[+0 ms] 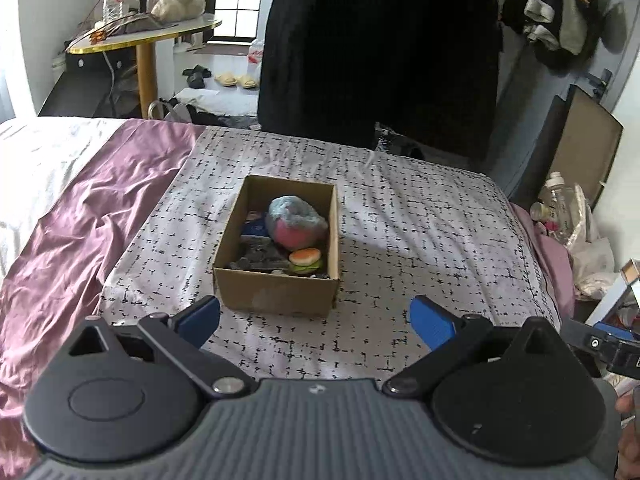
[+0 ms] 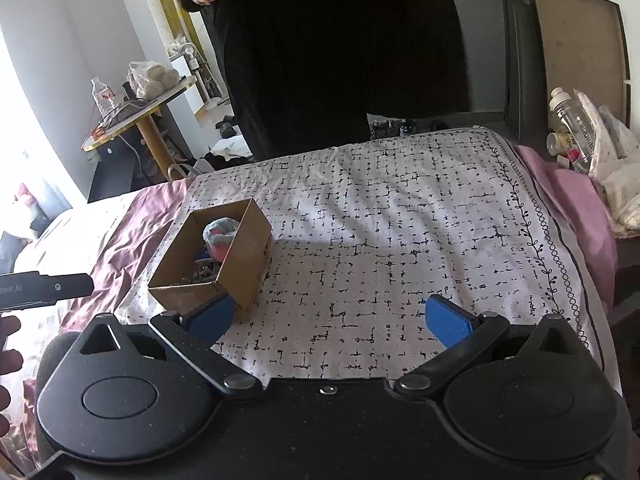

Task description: Organize soft objects

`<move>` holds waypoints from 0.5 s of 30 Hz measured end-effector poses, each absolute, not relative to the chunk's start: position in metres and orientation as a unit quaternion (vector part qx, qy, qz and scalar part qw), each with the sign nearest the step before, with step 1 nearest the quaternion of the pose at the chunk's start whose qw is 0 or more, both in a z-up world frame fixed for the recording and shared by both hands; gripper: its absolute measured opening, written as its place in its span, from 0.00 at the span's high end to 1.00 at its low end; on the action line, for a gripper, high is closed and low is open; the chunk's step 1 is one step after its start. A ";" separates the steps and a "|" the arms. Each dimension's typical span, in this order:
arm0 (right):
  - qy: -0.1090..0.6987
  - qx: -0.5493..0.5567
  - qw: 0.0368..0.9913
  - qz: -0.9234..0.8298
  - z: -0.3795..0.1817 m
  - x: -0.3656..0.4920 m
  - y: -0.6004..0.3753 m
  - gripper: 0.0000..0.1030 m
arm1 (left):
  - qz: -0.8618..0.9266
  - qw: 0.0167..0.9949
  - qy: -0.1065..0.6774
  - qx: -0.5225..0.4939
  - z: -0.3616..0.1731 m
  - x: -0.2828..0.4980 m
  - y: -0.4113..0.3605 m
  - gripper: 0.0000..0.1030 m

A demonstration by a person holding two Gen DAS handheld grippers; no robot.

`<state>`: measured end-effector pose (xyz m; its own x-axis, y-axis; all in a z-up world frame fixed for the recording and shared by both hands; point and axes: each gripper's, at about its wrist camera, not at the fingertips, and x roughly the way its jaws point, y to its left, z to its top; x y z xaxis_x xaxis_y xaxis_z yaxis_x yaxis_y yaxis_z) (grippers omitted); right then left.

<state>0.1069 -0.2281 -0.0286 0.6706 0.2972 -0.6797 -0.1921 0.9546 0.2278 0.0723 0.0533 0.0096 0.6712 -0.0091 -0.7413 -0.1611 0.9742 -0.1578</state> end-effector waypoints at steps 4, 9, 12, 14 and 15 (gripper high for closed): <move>0.381 0.069 0.913 0.128 -0.029 0.100 -0.231 0.00 | 0.031 0.911 0.400 -0.098 0.009 0.068 0.045 0.02; 0.377 0.067 0.916 0.121 -0.028 0.092 -0.235 0.00 | 0.022 0.912 0.399 -0.089 0.009 0.064 0.036 0.02; 0.375 0.065 0.917 0.117 -0.027 0.090 -0.236 0.00 | 0.021 0.915 0.395 -0.084 0.010 0.062 0.033 0.02; 0.372 0.064 0.919 0.116 -0.025 0.088 -0.236 0.00 | 0.021 0.916 0.391 -0.082 0.011 0.060 0.032 0.02; 0.369 0.063 0.920 0.116 -0.024 0.087 -0.236 0.00 | 0.021 0.917 0.390 -0.080 0.012 0.059 0.032 0.02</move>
<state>0.0873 -0.2358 -0.0239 0.7000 0.2603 -0.6650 -0.1673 0.9651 0.2016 0.0594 0.0316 0.0118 0.6944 -0.0237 -0.7192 -0.1019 0.9862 -0.1308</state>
